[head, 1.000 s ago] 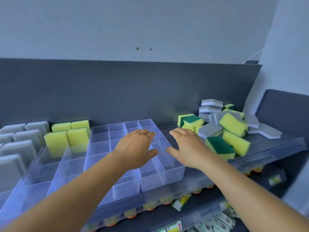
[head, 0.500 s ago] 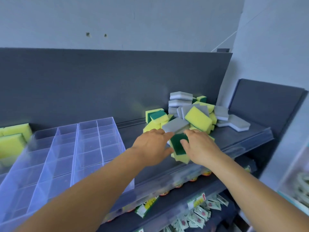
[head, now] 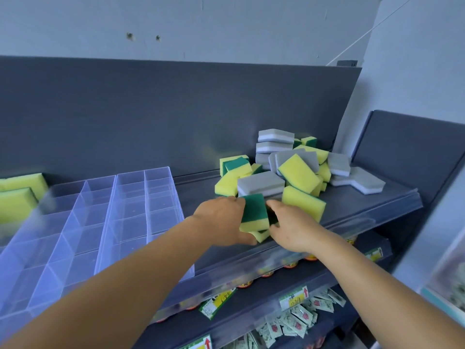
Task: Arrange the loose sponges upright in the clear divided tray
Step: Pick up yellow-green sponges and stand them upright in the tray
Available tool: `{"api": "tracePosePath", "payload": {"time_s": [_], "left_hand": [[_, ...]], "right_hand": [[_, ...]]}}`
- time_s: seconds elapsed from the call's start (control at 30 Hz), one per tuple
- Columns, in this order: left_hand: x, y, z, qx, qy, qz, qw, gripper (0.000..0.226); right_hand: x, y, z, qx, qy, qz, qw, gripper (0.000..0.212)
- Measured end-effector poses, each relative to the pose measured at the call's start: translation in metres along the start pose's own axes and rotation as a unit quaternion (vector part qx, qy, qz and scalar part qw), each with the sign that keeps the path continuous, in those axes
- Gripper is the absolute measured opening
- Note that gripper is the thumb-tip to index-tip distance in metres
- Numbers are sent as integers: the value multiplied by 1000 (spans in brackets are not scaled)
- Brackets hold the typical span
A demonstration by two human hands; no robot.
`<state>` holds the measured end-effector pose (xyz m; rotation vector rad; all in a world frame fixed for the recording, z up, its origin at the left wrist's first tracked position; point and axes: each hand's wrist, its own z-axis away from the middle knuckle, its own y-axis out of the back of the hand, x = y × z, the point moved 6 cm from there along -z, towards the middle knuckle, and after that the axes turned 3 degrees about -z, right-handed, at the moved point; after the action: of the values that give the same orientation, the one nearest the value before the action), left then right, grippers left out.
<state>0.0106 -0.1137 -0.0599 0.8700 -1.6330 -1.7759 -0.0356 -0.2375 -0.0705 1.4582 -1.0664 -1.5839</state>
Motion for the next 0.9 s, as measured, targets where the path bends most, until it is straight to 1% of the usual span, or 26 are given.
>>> {"api": "tracePosePath", "payload": {"time_s": [0.1,0.17,0.23,0.3,0.43,0.5,0.57,0.63,0.7,0.73,0.77,0.9], "left_hand": [[3,-2,-2,11,10,2,1000,71],[4,-1,-3,29,11,-13,999,66],[3,3,-4,56,5,-23,998,55],[0,5,-4,72,6,-38,997,40],[-17,8,1,92,59,-57,992,22],[-24,9,5,99,74,-51,991,19],[-25,9,8,105,64,-47,991,24],[-25,9,11,111,51,-41,992,31],[-27,12,16,115,58,-20,992,32],[-29,14,18,118,66,-4,991,31],[-32,16,20,121,75,12,990,30],[-44,29,30,150,96,73,981,37]], "right_hand": [[-1,0,1,-14,7,-13,1000,41],[-1,-1,2,-15,6,-28,999,48],[0,-3,3,-8,1,-33,999,59],[1,-5,4,2,-4,-32,999,68],[-5,-9,4,26,-10,-10,1000,77],[-9,-12,1,37,-10,29,999,76],[-11,-14,-3,47,-7,77,996,68],[-14,-12,-5,56,2,122,991,50],[-17,-8,-5,66,15,151,986,30],[-16,-5,-5,75,16,151,986,24],[-15,0,-6,88,13,141,986,23],[-16,30,-1,151,3,54,987,34]]}}
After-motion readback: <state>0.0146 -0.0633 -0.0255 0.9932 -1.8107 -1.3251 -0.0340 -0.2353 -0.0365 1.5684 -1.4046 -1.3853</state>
